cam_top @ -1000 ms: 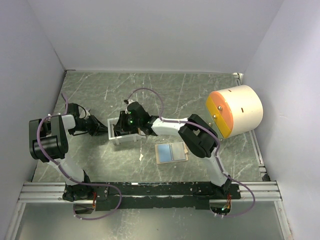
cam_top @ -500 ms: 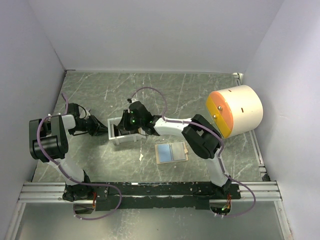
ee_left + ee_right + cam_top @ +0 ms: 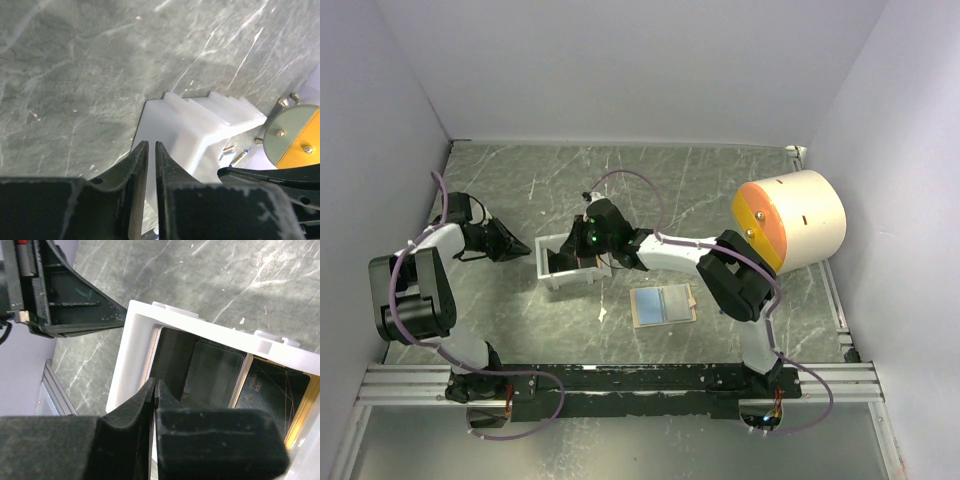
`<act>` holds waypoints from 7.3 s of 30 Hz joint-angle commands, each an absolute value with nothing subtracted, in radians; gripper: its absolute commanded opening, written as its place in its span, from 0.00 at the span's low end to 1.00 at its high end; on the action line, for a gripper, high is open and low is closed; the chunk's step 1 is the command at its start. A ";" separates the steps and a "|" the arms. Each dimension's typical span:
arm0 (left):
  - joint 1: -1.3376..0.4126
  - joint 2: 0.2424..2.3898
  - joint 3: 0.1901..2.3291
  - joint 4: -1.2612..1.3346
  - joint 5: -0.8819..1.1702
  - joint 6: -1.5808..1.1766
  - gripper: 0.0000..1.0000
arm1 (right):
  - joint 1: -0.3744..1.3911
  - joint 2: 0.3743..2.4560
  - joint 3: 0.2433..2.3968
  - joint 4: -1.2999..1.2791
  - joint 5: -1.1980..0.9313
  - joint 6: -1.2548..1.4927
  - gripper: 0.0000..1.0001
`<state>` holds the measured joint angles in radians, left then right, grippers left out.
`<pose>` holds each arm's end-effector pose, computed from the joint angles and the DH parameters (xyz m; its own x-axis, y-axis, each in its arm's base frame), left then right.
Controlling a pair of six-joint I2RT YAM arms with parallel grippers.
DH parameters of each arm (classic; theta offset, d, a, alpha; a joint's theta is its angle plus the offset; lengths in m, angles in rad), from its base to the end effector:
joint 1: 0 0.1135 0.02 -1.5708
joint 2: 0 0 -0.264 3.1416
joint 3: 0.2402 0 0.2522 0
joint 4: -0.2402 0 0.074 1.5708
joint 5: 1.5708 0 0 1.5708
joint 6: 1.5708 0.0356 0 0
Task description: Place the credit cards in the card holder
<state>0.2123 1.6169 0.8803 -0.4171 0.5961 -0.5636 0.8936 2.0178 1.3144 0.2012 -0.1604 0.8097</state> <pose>0.2934 0.0428 0.1625 -0.7811 -0.6206 -0.0682 -0.4369 0.6214 -0.6503 0.2809 0.3585 0.1863 -0.8286 0.1102 -0.5489 -0.3727 0.6230 0.6877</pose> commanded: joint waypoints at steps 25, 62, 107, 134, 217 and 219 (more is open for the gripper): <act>0.187 1.659 0.879 -0.411 0.663 -0.516 0.22 | 0.891 2.204 1.527 -0.179 -0.040 0.709 0.75; 0.100 1.744 0.877 -0.341 0.698 -0.571 0.21 | 0.867 2.114 1.356 0.308 -0.405 0.975 0.70; 0.061 1.763 0.880 -0.324 0.680 -0.593 0.20 | 0.913 2.102 1.394 0.239 -0.270 0.933 0.38; 0.061 1.763 0.898 -0.340 0.672 -0.592 0.20 | 0.912 2.103 1.422 0.146 -0.198 0.882 0.00; -0.224 1.214 0.629 0.118 1.023 -0.861 0.07 | 0.818 1.184 0.783 -0.103 0.098 0.813 0.60; -0.246 1.223 0.635 0.109 0.994 -0.858 0.07 | 0.812 1.171 0.782 -0.184 0.143 0.790 0.63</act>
